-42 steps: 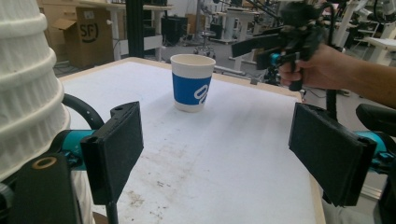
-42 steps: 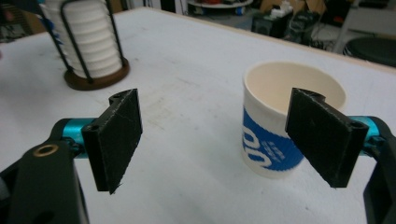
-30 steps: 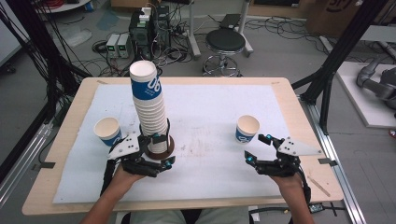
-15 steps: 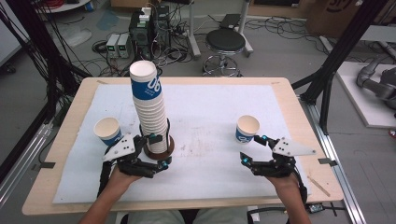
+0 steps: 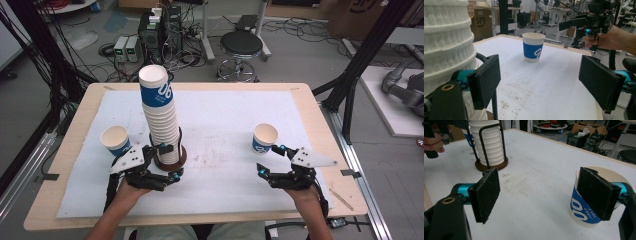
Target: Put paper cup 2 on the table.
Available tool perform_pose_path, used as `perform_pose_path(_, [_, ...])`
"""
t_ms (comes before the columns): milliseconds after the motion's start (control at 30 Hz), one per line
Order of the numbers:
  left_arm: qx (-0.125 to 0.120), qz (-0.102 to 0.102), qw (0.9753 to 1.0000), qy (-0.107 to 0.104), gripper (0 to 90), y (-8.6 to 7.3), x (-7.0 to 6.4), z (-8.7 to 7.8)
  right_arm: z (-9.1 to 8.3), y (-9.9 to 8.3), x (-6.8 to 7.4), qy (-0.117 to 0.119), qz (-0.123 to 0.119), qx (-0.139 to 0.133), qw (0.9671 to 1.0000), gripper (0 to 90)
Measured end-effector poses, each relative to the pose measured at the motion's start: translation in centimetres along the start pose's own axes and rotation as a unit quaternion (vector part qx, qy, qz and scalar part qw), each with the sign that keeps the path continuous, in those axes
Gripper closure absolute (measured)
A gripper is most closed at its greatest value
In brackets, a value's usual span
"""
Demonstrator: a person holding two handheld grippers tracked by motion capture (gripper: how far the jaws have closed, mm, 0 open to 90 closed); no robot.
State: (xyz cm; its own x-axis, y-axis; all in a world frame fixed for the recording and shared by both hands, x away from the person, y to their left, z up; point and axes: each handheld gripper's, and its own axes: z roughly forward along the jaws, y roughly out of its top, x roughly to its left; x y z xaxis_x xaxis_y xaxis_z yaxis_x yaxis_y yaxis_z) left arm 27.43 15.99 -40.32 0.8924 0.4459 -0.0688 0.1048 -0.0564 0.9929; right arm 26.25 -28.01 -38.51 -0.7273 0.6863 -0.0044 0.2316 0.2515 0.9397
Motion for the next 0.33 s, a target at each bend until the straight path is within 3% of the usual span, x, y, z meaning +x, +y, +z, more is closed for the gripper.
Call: perform_pose_path(333, [0.002,0.001,1.0,-0.001,17.8,-0.03,0.02,0.02,0.01,-0.01,-0.06,0.0,0.001,0.001,1.0,19.4])
